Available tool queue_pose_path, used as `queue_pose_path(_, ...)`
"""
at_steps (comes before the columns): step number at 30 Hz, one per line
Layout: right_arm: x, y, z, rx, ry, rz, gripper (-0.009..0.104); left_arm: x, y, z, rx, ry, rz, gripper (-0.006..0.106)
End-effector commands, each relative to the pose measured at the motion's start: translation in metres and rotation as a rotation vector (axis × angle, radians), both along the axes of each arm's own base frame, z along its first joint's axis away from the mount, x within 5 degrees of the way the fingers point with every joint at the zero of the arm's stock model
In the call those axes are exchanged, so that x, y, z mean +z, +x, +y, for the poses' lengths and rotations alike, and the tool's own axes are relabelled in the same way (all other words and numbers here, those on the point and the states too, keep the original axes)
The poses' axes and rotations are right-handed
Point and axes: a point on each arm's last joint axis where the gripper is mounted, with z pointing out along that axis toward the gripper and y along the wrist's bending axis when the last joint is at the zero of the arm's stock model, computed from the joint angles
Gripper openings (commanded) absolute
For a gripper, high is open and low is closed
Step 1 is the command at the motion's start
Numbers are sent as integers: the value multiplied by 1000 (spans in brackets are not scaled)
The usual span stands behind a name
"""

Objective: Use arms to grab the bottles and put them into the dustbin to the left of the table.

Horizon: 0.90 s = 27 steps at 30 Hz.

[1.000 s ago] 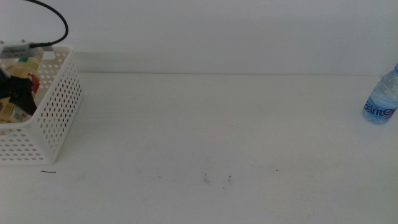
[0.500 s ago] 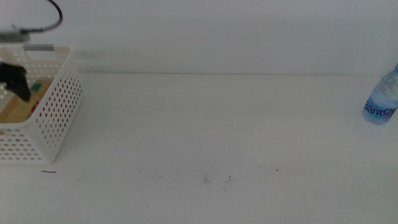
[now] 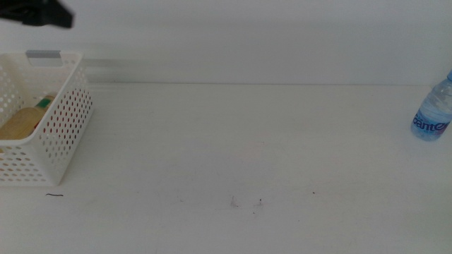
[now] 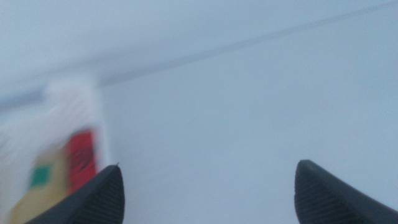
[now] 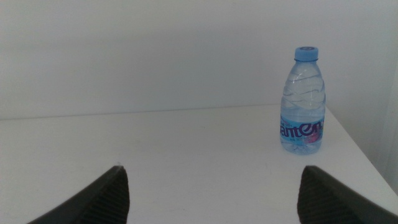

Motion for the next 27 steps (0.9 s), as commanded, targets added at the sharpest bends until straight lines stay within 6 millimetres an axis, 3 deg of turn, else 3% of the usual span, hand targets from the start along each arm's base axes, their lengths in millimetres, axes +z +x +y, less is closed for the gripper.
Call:
queue_pose_path(1,-1,0,0,-3,-11,-3,89,15,-29,-26,-51,-79,-120,94)
queue_pose_path(11,-1,0,0,-3,-11,-3,89,32,-117,-92,-334,-102,-217,94)
queue_pose_path(16,-1,0,0,-3,-11,-3,89,39,-162,-99,-285,-22,-209,94)
queue_pose_path(20,-1,0,0,-3,-11,-3,89,52,-198,-100,-384,-9,-300,94)
queue_pose_path(23,-1,0,0,-3,-11,-3,89,58,-210,-97,-411,-27,-330,94)
queue_pose_path(27,-1,0,0,-3,-11,-3,89,58,-210,-97,-405,-42,-321,94)
